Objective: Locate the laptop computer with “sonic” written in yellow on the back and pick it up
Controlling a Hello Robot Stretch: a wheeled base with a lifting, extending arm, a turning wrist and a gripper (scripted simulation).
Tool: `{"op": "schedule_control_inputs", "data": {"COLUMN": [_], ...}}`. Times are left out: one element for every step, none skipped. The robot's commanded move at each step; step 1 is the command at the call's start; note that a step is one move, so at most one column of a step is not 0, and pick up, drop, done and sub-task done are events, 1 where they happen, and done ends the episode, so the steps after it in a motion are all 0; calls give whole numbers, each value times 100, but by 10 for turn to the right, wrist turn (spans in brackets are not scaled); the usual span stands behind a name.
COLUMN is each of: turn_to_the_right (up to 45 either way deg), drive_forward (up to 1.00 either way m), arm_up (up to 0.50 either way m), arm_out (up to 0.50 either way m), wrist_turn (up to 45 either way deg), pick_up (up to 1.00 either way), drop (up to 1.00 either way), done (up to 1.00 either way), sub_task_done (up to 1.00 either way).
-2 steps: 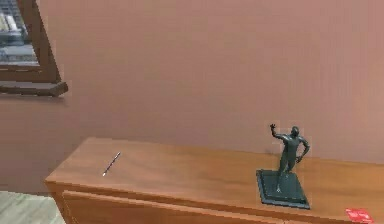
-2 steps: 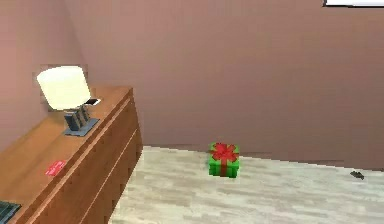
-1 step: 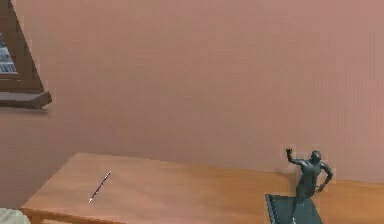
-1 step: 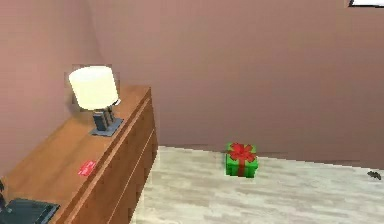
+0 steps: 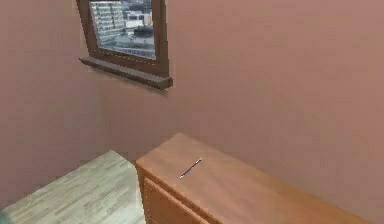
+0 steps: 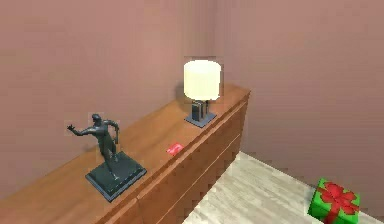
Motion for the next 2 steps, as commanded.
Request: {"op": "schedule_control_inputs", "data": {"turn_to_the_right": [0, -450], "drive_forward": [20, 0], "arm_up": [0, 0], "arm_out": [0, 0], "wrist_turn": [0, 0], "pick_up": [0, 0], "drop": [0, 0], "done": [0, 0], "sub_task_done": [0, 0]}}
